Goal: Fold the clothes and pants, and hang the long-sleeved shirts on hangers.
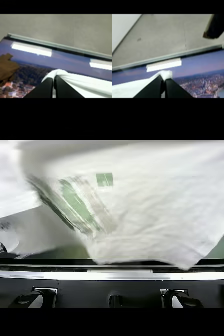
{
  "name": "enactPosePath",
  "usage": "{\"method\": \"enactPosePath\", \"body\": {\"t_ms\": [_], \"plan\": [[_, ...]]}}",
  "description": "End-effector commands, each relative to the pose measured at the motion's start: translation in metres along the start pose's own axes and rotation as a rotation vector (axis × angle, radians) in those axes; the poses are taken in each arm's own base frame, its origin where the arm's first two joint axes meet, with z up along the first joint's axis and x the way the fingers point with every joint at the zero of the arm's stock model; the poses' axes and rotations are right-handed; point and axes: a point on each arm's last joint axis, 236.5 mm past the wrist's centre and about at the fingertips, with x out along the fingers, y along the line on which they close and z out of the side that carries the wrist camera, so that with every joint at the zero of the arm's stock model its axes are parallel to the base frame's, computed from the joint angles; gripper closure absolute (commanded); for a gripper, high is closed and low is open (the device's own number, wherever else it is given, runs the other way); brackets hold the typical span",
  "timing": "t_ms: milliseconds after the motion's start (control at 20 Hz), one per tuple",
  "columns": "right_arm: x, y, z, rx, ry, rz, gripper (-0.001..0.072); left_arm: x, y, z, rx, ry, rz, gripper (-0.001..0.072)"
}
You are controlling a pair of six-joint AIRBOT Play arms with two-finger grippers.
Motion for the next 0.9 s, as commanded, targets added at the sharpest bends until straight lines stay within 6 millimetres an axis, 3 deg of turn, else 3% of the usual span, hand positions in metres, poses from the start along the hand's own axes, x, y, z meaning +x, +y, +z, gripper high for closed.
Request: {"method": "enactPosePath", "body": {"t_ms": [0,100,250,350,450,550,650,850], "plan": [[0.099,-0.059,-0.077,0.094,0.341,-0.111,0.0682,0.095,-0.001,-0.062,0.043,0.245,-0.039,0.0696],[0.167,-0.097,-0.136,0.093,0.537,-0.142,0.0682,0.170,0.006,-0.121,0.050,0.432,-0.047,0.0696],[0.258,-0.149,-0.237,0.136,0.754,-0.180,0.0681,0.265,0.017,-0.211,0.027,0.631,-0.056,0.0696],[0.306,-0.170,-0.296,0.145,0.821,-0.187,0.0682,0.316,0.024,-0.267,-0.005,0.704,-0.051,0.0695],[0.341,-0.182,-0.339,0.149,0.833,-0.187,0.0682,0.358,0.025,-0.308,-0.056,0.713,-0.063,0.0695],[0.365,-0.185,-0.368,0.143,0.827,-0.182,0.0682,0.390,0.023,-0.323,-0.088,0.656,-0.082,0.0695],[0.377,-0.184,-0.380,0.136,0.814,-0.178,0.0682,0.406,0.026,-0.324,-0.078,0.612,-0.085,0.0695],[0.367,-0.183,-0.382,0.106,0.853,-0.191,0.0682,0.393,0.032,-0.326,-0.033,0.672,-0.093,0.0696]]}}
